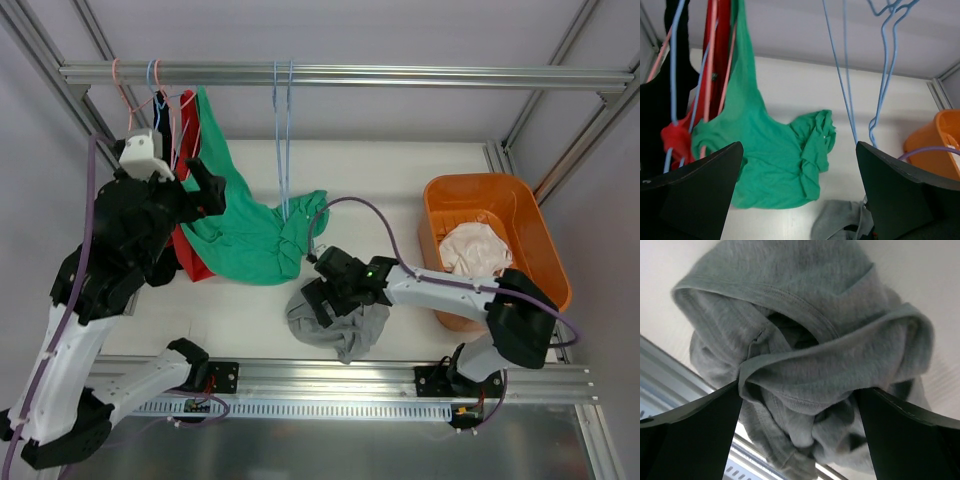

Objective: Remove the tank top from the hanger

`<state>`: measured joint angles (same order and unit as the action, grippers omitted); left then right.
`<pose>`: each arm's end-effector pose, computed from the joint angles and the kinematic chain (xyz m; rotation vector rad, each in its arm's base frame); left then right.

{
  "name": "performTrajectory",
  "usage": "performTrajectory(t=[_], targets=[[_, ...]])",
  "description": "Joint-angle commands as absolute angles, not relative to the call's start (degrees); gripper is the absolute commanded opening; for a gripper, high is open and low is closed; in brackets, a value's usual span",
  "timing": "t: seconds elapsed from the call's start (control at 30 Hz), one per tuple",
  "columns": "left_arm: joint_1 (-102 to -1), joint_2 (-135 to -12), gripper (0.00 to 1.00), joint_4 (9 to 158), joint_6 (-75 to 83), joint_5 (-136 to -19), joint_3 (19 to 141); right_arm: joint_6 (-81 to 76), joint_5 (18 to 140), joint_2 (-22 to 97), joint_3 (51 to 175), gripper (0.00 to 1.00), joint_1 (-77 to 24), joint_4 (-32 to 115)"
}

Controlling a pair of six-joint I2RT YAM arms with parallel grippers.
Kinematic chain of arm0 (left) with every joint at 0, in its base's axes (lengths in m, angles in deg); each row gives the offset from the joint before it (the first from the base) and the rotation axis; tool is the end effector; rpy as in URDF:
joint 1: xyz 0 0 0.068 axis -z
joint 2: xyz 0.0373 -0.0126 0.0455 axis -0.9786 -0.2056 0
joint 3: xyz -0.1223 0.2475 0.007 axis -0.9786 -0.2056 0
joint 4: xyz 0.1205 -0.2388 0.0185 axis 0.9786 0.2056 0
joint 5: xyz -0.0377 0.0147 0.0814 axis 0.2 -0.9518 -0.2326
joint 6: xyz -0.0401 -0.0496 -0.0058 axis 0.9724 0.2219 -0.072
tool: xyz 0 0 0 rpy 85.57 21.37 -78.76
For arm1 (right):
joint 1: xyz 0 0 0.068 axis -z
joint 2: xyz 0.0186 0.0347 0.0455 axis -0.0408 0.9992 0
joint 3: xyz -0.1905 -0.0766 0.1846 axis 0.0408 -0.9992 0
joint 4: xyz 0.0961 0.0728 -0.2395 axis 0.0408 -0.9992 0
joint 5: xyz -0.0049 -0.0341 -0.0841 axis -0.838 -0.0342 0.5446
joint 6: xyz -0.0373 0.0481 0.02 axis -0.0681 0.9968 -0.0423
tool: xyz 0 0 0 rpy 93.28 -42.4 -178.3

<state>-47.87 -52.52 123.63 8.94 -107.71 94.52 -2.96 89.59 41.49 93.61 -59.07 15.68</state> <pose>0.1494 -0.0656 0.5059 -0.0977 1.6592 -0.3080 0.1538 0.2780 0.2096 -1.1770 2.3013 0.4058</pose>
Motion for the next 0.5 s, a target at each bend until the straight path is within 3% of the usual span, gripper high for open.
performTrajectory(t=[0.0, 0.13, 0.17, 0.2, 0.27, 0.3, 0.37, 0.4, 0.47], targets=[[-48.3, -47.2, 0.99, 124.8, 8.8, -112.7, 87.9, -1.2, 92.2, 46.7, 95.6, 0.99, -61.2, 16.3], [-48.3, -40.9, 0.99, 126.0, 8.2, -111.3, 83.1, 0.1, 98.2, 51.9, 94.6, 0.99, -63.4, 18.9], [-48.3, -40.1, 0.99, 126.2, 7.8, -111.5, 81.3, 0.2, 98.2, 52.6, 93.3, 0.94, -63.8, 21.1], [-48.3, -39.3, 0.99, 126.3, 7.6, -111.6, 80.2, 0.3, 97.0, 52.6, 92.5, 0.77, -63.8, 22.6], [-48.3, -36.9, 0.99, 126.3, 7.0, -112.9, 77.1, 1.2, 96.5, 52.2, 91.2, 0.52, -63.8, 25.4], [-48.3, -36.3, 0.99, 126.2, 6.8, -113.4, 76.1, 1.6, 96.9, 51.0, 90.1, 0.31, -63.8, 26.0], [-48.3, -34.5, 0.99, 126.2, 6.5, -113.6, 73.5, 1.9, 97.6, 48.7, 89.2, 0.14, -63.8, 26.7], [-48.3, -33.9, 0.99, 126.1, 6.4, -113.1, 72.5, 1.8, 99.1, 45.7, 89.0, 0.0, -63.8, 26.7], [-48.3, -32.0, 0.99, 125.8, 6.3, -113.2, 69.6, 1.6, 100.5, 42.0, 88.2, 0.0, -63.8, 26.4]])
